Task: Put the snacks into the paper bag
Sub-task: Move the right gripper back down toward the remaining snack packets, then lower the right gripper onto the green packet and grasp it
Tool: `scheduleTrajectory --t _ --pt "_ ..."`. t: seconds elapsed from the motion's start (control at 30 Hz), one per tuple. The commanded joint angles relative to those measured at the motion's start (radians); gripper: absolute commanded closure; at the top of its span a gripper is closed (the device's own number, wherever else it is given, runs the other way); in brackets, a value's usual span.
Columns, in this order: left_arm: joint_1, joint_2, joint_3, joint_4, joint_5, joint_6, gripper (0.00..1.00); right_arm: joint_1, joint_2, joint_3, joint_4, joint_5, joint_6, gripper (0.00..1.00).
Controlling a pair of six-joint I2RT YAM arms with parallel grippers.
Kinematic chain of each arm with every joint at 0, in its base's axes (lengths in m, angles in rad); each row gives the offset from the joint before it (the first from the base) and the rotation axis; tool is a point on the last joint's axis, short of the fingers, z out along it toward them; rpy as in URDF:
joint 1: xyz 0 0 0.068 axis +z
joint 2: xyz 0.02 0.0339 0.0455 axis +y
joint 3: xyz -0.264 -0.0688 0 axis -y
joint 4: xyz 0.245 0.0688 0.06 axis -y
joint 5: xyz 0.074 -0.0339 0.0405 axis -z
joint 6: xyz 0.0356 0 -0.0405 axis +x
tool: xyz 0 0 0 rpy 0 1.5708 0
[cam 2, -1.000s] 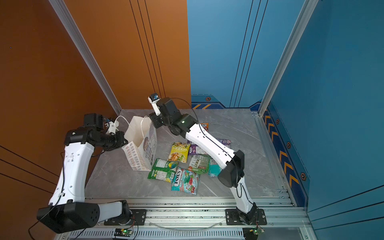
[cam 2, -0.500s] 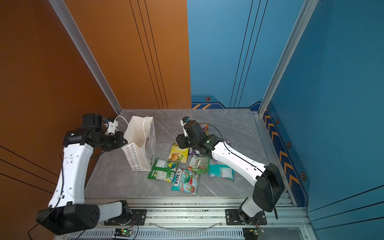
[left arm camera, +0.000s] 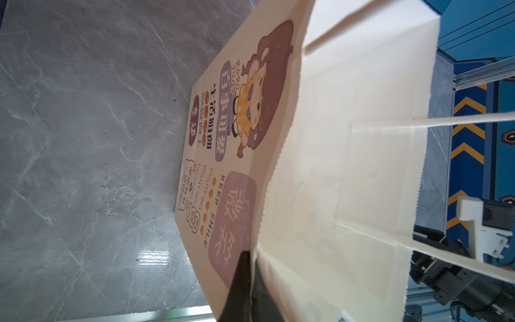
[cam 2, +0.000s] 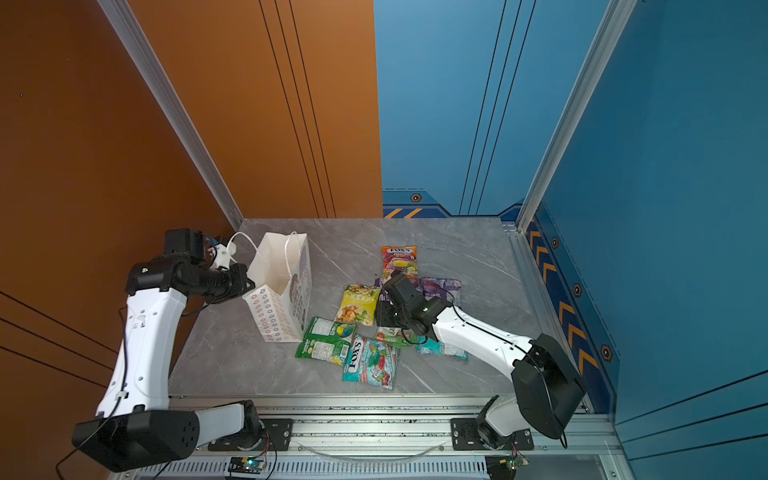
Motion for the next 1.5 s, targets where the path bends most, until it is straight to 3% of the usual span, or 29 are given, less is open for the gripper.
scheduleTrajectory --t 0.0,0.33,0.6,1.47 --pt "0.008 -0.019 -0.007 -0.005 0.017 0.011 0.96 0.009 -0.076 -0.073 0.039 0.041 0.125 0.51" --pt "0.008 -0.026 -0.012 -0.004 0.019 0.012 0.96 0.025 -0.328 -0.346 0.069 0.153 0.425 0.51" --pt "0.009 -0.025 -0.012 -0.001 0.02 0.012 0.96 0.029 -0.447 -0.488 0.097 0.134 0.57 0.51" --pt "0.009 -0.034 -0.028 -0.001 0.022 0.008 0.95 0.028 -0.295 -0.614 0.409 0.09 0.649 0.5"
